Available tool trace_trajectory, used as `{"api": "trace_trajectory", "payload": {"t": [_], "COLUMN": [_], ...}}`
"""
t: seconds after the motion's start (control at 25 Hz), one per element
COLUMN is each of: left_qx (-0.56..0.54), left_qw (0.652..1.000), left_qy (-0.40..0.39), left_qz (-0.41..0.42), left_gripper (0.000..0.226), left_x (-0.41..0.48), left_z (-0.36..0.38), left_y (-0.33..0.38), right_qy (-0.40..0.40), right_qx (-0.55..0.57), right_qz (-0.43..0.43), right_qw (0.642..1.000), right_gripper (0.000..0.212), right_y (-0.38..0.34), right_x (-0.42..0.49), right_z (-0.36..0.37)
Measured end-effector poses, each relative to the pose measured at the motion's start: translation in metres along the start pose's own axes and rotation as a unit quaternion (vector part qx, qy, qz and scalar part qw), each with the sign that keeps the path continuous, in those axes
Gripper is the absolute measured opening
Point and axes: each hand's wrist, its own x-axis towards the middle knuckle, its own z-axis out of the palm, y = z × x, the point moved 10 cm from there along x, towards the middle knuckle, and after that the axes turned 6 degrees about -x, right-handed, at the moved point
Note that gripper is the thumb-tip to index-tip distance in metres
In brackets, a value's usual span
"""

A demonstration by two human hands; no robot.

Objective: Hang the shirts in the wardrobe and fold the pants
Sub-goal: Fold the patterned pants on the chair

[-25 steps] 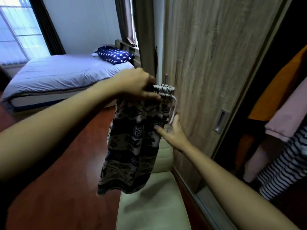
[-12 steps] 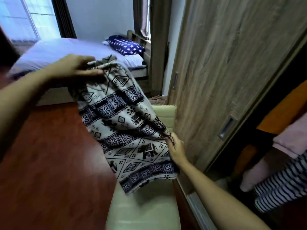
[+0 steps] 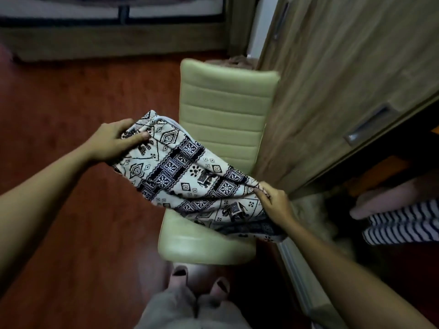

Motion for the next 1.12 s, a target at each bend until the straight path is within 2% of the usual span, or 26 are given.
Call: {"api": "trace_trajectory", "payload": {"t": [0.08, 0.16, 0.32, 0.44, 0.56, 0.64, 0.76, 0.92, 1.0, 1.12], "left_qx": [-0.028, -0.014, 0.028, 0.049, 0.057, 0.036, -0.005, -0.052, -0.049, 0.061], "left_qw": [0.999, 0.998, 0.990, 0.985, 0.975, 0.972, 0.973, 0.975, 0.978, 0.980], "left_qy": [-0.002, -0.017, -0.022, 0.014, 0.078, 0.089, 0.061, -0.004, 0.020, 0.124], "left_qz": [-0.030, -0.060, -0.136, -0.167, -0.203, -0.215, -0.221, -0.217, -0.199, -0.142], "left_gripper": [0.043, 0.053, 0.064, 0.066, 0.059, 0.062, 0.058, 0.050, 0.051, 0.044], "left_x": [-0.001, 0.000, 0.027, 0.049, 0.067, 0.076, 0.085, 0.095, 0.093, 0.064], "left_z": [0.016, 0.052, 0.144, 0.191, 0.210, 0.220, 0.230, 0.236, 0.238, 0.267], "left_y": [-0.026, -0.075, -0.202, -0.271, -0.311, -0.321, -0.323, -0.289, -0.250, -0.188], "right_qy": [-0.056, -0.100, -0.193, -0.177, -0.088, -0.079, -0.161, -0.143, -0.138, -0.138], "right_qx": [-0.019, -0.047, -0.100, -0.131, -0.108, -0.054, -0.169, -0.228, -0.216, -0.165], "right_qz": [0.017, 0.029, 0.009, 0.011, 0.037, 0.088, 0.087, 0.114, 0.114, 0.145], "right_qw": [0.998, 0.993, 0.976, 0.976, 0.990, 0.992, 0.969, 0.956, 0.960, 0.966], "right_gripper": [0.059, 0.042, 0.033, 0.031, 0.031, 0.043, 0.059, 0.051, 0.046, 0.043], "right_y": [0.008, 0.030, 0.092, 0.129, 0.160, 0.182, 0.212, 0.233, 0.231, 0.230], "right_x": [0.010, 0.023, 0.062, 0.091, 0.113, 0.110, 0.082, 0.079, 0.079, 0.073], "right_z": [0.023, 0.060, 0.187, 0.255, 0.283, 0.293, 0.314, 0.300, 0.297, 0.293]}}
